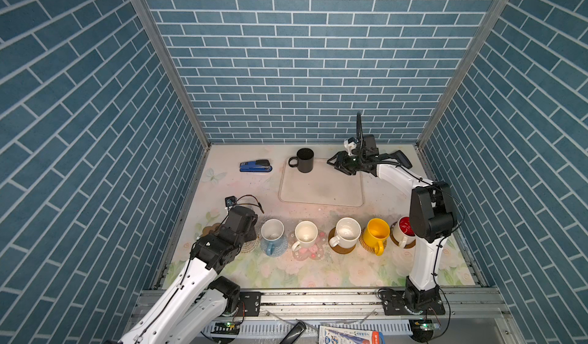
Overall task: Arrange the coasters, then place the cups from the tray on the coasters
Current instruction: 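Lower the lavender mug beside the paw-print coaster and open left gripper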
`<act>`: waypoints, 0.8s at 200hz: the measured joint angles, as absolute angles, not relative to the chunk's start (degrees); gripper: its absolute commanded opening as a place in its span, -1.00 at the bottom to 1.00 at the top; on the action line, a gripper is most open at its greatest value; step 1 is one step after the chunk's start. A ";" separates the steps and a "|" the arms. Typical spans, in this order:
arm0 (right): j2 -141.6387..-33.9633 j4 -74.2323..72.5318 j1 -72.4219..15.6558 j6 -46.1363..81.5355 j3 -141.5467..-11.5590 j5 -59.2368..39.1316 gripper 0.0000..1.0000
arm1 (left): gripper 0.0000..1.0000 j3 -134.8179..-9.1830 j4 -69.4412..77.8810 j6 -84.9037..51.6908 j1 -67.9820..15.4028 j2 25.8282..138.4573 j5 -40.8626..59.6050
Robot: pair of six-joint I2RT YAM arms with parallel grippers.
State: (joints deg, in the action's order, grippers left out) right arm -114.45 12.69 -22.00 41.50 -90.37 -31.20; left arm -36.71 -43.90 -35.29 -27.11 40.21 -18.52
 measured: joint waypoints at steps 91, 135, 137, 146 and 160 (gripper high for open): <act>-115.31 13.04 -23.07 41.50 -90.39 -29.93 0.07 | -1.00 -30.85 -47.20 -40.23 -28.91 33.08 -17.72; -115.72 13.34 -23.38 41.50 -90.39 -29.76 0.07 | -1.00 -28.49 -46.96 -41.74 -29.67 32.14 -18.15; -115.72 13.32 -23.38 41.50 -90.39 -29.76 0.07 | -1.00 -28.45 -46.94 -41.80 -29.69 32.10 -18.20; -115.72 13.32 -23.38 41.50 -90.39 -29.76 0.07 | -1.00 -28.23 -46.85 -42.00 -29.91 31.81 -18.41; -115.72 13.32 -23.38 41.50 -90.39 -29.76 0.07 | -1.00 -27.94 -46.74 -42.35 -30.22 31.68 -18.76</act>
State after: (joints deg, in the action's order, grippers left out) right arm -115.72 13.32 -23.38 41.50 -90.39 -29.76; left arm -27.94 -46.74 -42.35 -30.22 31.68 -18.76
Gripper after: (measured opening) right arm 0.536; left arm 0.170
